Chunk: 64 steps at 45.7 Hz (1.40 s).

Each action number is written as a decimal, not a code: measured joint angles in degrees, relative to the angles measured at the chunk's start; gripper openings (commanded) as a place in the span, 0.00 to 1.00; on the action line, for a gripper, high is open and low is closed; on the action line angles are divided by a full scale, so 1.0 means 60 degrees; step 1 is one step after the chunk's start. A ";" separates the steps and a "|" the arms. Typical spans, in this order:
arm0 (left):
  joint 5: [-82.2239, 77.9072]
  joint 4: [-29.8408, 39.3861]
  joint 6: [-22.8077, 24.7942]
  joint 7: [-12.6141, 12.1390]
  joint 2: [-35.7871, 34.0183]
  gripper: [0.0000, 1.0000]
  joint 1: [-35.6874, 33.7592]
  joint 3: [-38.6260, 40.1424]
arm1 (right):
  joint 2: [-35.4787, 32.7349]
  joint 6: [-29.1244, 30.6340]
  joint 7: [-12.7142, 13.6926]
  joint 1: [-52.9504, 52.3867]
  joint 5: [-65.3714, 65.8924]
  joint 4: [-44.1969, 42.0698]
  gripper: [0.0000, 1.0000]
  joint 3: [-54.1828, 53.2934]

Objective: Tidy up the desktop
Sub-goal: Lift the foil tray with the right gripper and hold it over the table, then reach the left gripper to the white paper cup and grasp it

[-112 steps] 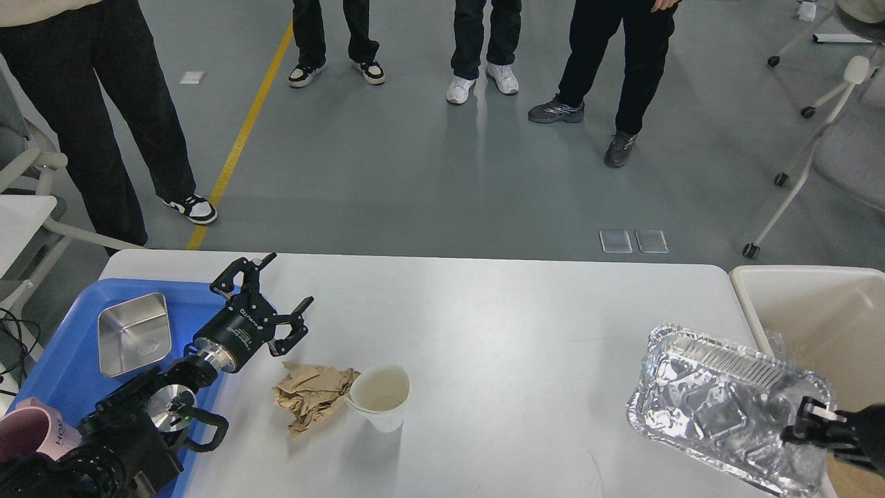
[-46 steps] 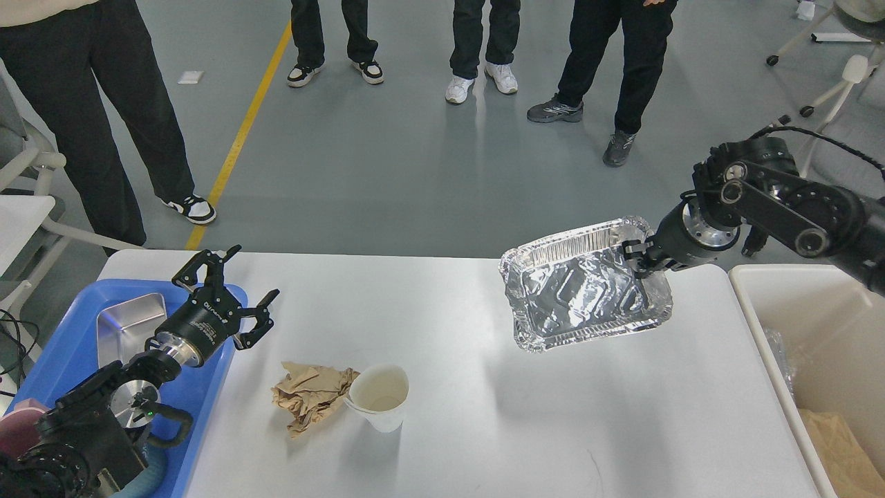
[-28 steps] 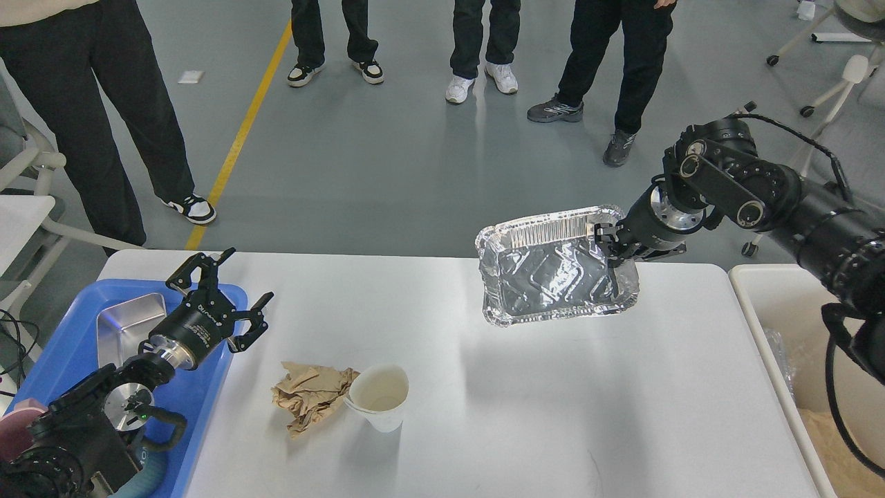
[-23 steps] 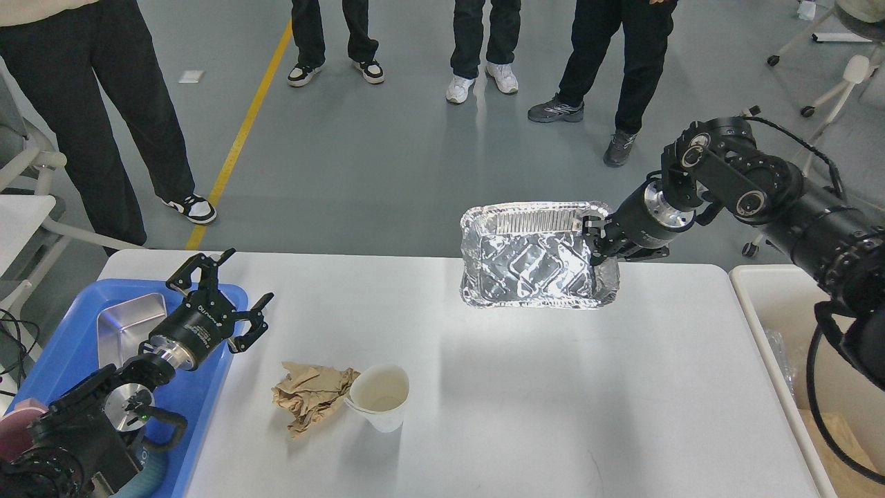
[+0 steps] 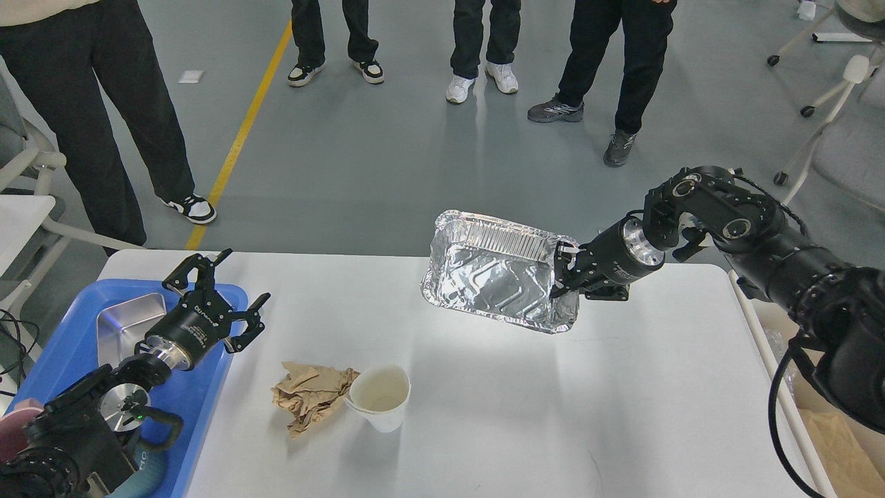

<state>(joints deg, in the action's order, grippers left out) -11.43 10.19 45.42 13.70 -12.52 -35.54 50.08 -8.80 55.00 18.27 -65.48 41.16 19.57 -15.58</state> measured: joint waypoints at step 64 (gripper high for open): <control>-0.1447 1.5041 -0.1284 -0.1856 -1.5544 0.94 -0.0815 -0.4467 | 0.0191 -0.0001 -0.0103 0.0270 0.0039 -0.0038 0.00 0.0136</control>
<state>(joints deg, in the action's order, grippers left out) -20.11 100.44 37.72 2.57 -105.79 -40.43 23.28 -7.65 55.00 17.65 -63.86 41.39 19.34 -14.76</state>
